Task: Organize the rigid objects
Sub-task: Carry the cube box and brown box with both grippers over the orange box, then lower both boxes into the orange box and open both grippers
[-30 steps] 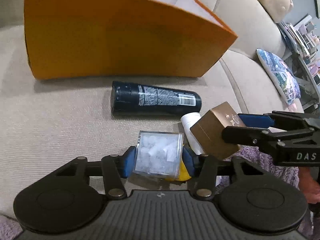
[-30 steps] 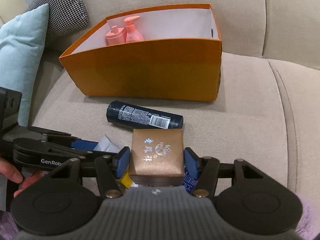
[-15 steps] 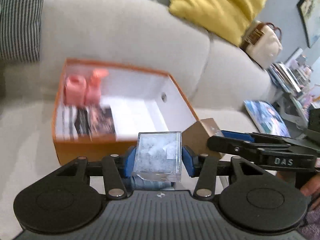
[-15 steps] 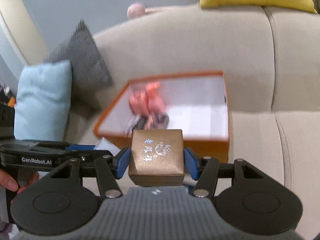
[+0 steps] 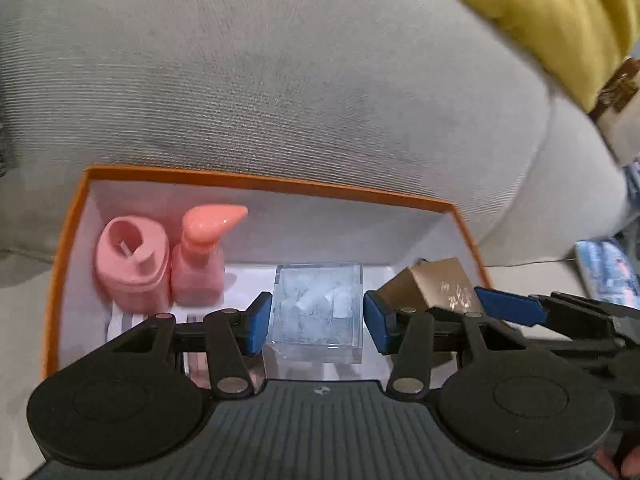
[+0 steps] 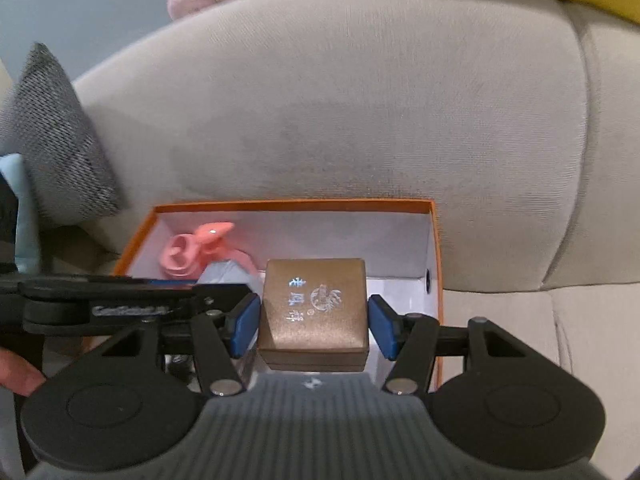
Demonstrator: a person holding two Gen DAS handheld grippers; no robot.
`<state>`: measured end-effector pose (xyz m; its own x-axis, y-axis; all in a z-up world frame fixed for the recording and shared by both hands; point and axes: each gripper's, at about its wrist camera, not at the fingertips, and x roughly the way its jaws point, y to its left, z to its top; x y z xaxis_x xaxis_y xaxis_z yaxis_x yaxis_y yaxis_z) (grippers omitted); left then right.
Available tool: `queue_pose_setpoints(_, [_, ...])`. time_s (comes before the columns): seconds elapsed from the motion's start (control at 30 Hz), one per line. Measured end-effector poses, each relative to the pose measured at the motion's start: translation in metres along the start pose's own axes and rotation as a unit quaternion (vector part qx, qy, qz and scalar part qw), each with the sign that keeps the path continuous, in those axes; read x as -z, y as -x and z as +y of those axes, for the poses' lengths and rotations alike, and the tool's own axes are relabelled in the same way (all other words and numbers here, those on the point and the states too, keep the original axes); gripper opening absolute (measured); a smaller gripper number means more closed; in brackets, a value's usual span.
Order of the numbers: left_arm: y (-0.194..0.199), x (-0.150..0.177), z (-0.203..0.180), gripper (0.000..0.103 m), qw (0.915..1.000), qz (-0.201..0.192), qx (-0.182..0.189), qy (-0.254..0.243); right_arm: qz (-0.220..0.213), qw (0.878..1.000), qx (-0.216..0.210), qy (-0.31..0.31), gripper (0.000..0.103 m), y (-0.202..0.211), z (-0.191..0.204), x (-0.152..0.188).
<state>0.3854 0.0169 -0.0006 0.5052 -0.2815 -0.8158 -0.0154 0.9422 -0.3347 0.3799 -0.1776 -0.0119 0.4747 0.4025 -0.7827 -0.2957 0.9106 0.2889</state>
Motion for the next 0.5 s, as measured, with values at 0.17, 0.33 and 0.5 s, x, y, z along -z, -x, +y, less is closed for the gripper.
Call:
queue_pose_setpoints(0.17, [-0.033, -0.007, 0.008, 0.056, 0.999, 0.015, -0.041, 0.01, 0.008, 1.0, 0.006, 0.005, 0.06, -0.034, -0.009, -0.006])
queue_pose_setpoints(0.33, [-0.048, -0.005, 0.01, 0.056, 0.9982, 0.006, -0.055, 0.021, 0.001, 1.0, 0.002, -0.004, 0.06, -0.048, -0.017, -0.01])
queue_pose_setpoints(0.5, [-0.059, -0.005, 0.01, 0.056, 0.9977, 0.008, -0.057, 0.037, -0.003, 1.0, -0.002, 0.003, 0.06, -0.048, -0.016, -0.012])
